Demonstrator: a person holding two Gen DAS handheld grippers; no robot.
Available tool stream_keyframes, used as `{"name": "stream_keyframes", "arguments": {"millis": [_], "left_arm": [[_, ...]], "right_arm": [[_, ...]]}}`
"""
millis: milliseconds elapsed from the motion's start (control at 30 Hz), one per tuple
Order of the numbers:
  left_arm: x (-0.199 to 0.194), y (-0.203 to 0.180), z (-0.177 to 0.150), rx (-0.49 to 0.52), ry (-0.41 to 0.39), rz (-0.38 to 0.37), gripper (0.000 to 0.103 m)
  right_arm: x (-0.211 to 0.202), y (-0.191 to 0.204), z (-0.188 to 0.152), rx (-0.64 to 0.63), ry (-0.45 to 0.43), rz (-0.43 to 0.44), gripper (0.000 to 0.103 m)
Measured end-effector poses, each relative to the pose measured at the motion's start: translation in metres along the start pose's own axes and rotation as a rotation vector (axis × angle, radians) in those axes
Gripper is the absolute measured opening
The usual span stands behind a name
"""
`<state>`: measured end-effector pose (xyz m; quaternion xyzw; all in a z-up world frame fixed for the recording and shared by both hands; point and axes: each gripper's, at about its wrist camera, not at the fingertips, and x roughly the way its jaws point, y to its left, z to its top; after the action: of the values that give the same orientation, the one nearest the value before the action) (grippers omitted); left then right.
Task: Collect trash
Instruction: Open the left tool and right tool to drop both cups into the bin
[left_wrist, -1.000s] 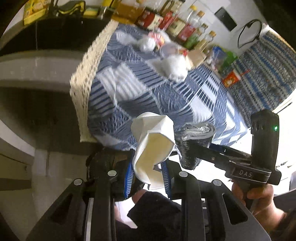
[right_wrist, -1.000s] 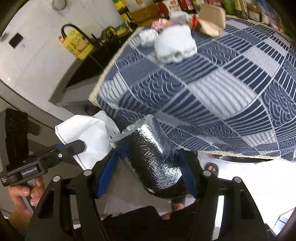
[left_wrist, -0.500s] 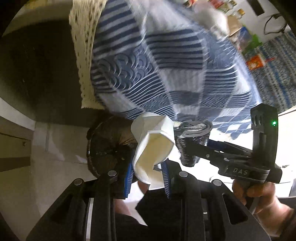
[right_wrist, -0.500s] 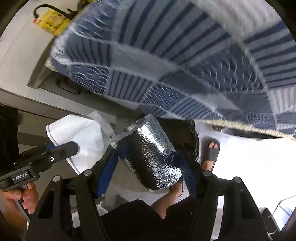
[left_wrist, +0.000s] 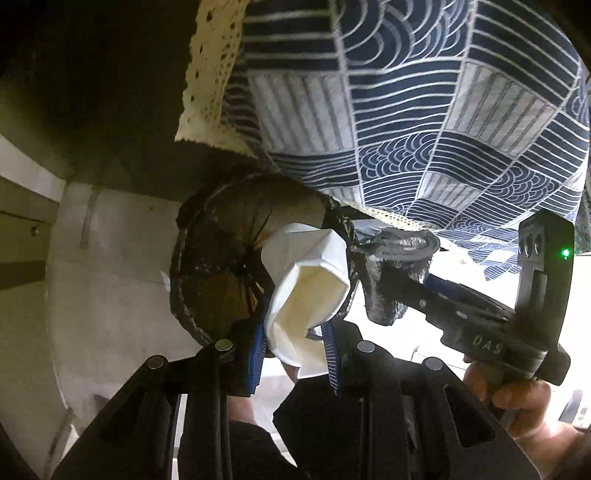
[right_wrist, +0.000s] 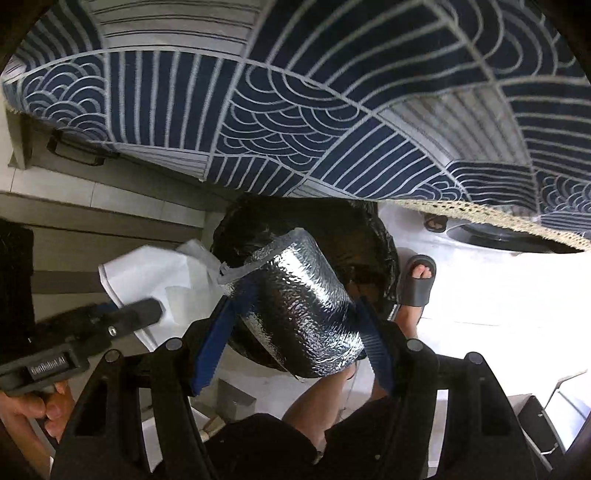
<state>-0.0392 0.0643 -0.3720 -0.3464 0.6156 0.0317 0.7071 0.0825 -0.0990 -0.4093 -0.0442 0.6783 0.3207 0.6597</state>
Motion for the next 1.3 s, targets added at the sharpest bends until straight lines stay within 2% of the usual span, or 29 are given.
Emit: {"name": "stream_keyframes", "arguments": {"millis": [100, 133, 167, 233, 433, 800, 867, 1000, 1167, 1233, 1300], "left_arm": [[0.002, 0.002, -0.004, -0.019, 0.001, 0.017, 0.031], [0.003, 0.003, -0.004, -0.026, 0.005, 0.035, 0.035], [0.003, 0.004, -0.005, -0.029, 0.006, 0.047, 0.043], [0.003, 0.005, -0.004, -0.035, -0.001, 0.039, 0.043], [0.001, 0.006, -0.006, -0.029, -0.008, 0.050, 0.043], [-0.025, -0.016, -0.004, 0.049, -0.046, 0.083, 0.044], [-0.032, -0.020, -0.004, 0.058, -0.058, 0.083, 0.050], [-0.045, -0.030, -0.004, 0.078, -0.066, 0.079, 0.050], [-0.078, -0.051, -0.002, 0.134, -0.120, 0.066, 0.050], [-0.089, -0.058, -0.003, 0.153, -0.140, 0.066, 0.055], [-0.101, -0.064, -0.003, 0.162, -0.163, 0.077, 0.056]], "right_arm": [[0.007, -0.003, 0.002, 0.051, 0.012, 0.043, 0.071], [0.009, -0.003, 0.003, 0.054, 0.016, 0.038, 0.072], [0.010, -0.003, 0.003, 0.053, 0.013, 0.025, 0.072], [0.012, -0.003, 0.002, 0.057, 0.005, 0.024, 0.076], [0.000, -0.007, -0.005, 0.060, -0.001, 0.007, 0.077], [-0.034, -0.011, -0.013, 0.069, -0.045, -0.028, 0.077], [-0.040, -0.012, -0.013, 0.066, -0.054, -0.031, 0.077], [-0.057, -0.010, -0.016, 0.063, -0.068, -0.031, 0.077], [-0.085, 0.002, -0.018, 0.035, -0.121, -0.029, 0.077], [-0.099, 0.008, -0.021, 0.025, -0.147, -0.029, 0.077], [-0.112, 0.012, -0.024, 0.019, -0.171, -0.027, 0.077]]}}
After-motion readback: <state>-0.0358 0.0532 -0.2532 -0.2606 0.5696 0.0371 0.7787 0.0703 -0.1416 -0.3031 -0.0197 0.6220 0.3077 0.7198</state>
